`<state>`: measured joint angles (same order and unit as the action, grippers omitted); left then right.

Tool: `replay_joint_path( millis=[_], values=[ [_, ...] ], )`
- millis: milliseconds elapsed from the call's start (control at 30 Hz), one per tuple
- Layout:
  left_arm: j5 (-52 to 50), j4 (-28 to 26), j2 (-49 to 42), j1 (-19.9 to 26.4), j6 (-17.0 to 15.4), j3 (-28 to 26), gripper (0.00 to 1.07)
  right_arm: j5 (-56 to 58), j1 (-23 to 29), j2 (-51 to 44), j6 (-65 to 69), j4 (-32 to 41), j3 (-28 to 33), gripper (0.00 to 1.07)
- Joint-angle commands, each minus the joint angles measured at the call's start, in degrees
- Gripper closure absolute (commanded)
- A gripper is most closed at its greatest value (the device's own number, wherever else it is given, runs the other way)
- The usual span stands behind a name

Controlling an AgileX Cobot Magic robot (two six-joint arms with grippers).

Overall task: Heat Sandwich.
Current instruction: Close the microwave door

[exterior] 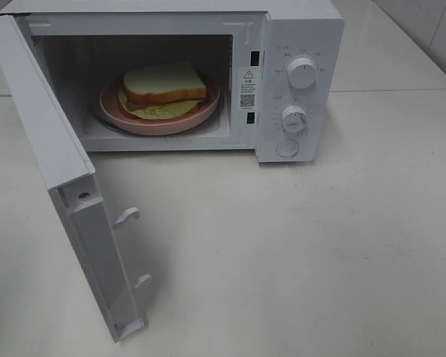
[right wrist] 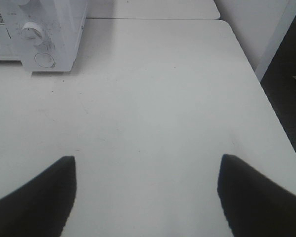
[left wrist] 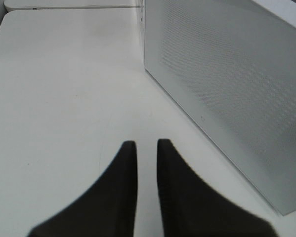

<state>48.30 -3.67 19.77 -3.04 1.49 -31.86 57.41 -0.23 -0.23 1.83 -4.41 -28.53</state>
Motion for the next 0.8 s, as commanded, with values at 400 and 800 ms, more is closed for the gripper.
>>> replay_joint_path(
  millis=[400, 800],
  values=[
    [-35.2, 0.2, 13.7, 0.1, 0.0, 10.1, 1.07, -0.5, -0.3, -1.6, 0.3, 0.1, 0.1, 0.31],
    [-65.1, 0.2, 26.5, 0.1, 0.0, 17.1, 1.07, -0.5, -0.3, -1.6, 0.3, 0.1, 0.1, 0.31]
  ],
)
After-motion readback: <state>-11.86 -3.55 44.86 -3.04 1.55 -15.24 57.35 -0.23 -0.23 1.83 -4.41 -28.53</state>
